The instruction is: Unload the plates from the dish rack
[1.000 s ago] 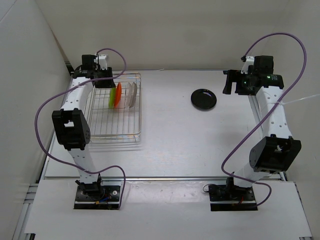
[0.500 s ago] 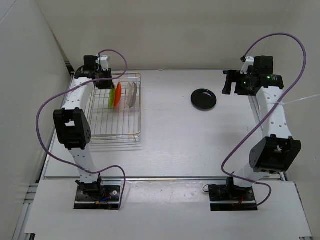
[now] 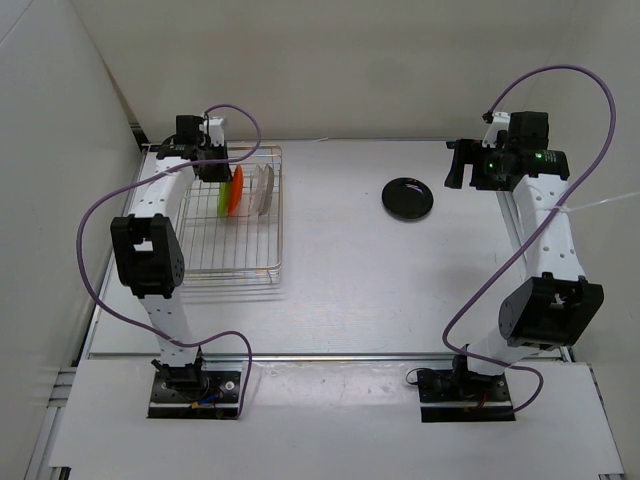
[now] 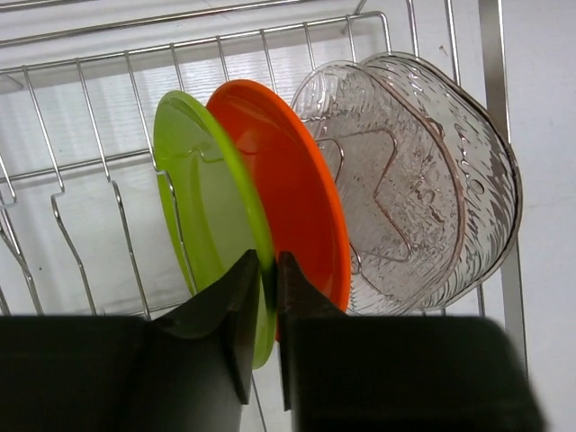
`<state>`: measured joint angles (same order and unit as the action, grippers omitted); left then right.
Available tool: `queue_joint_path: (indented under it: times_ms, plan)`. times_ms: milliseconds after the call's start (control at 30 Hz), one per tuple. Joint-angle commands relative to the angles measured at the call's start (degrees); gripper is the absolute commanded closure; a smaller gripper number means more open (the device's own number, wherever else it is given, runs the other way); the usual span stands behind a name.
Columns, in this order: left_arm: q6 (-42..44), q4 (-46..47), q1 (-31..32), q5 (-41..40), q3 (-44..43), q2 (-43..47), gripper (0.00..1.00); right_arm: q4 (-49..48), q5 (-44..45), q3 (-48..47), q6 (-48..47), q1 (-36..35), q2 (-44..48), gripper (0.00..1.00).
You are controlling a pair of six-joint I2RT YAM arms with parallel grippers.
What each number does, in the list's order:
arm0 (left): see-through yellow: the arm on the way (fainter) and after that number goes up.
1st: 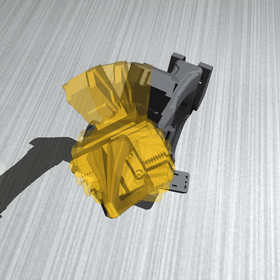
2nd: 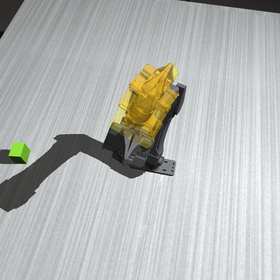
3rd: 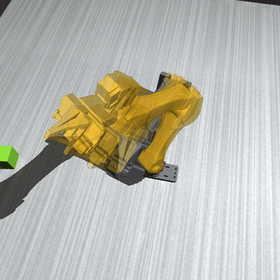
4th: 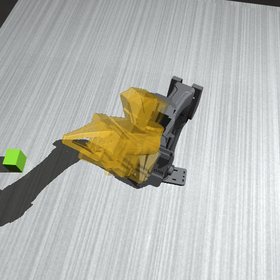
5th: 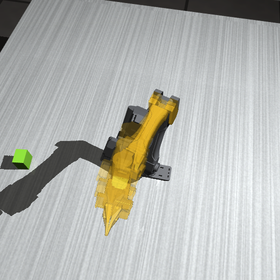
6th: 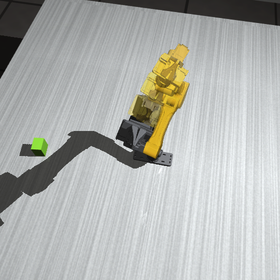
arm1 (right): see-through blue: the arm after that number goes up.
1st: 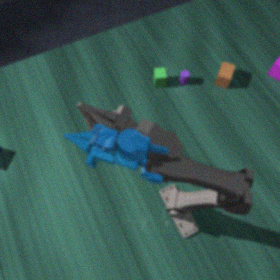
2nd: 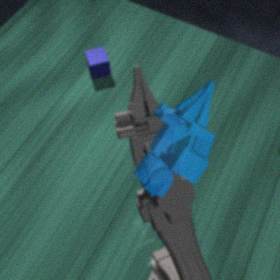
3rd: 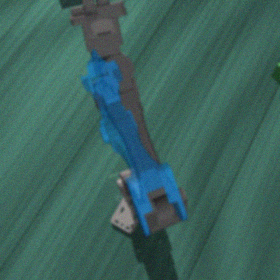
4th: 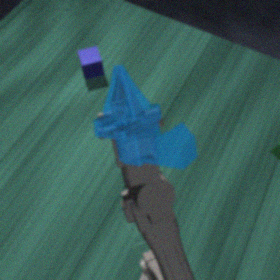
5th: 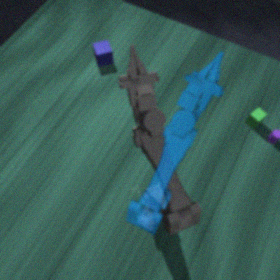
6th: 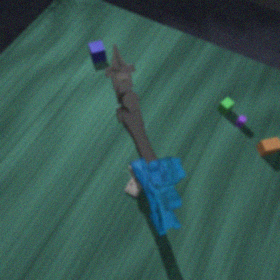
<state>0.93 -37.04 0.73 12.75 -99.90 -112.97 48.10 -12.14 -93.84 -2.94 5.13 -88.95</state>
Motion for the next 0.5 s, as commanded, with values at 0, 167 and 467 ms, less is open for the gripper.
queue_joint_path:
  times_ms: [0, 167, 467]
  plan:
    - [-0.1, 0.2, 0.1, -0.8, 0.4, 0.3, 0.78, -1.2, -0.5, 0.2, 0.6, 0.0, 2.6, 0.04]
    - [-0.1, 0.2, 0.1, -0.8, 0.4, 0.3, 0.89, -1.2, -0.5, 0.2, 0.6, 0.0, 2.6, 0.04]
    - [-1.1, -1.2, 0.1, -0.8, -2.7, 4.8, 0.89, -1.2, 0.0, 0.2, 0.6, 0.0, 2.6, 0.04]
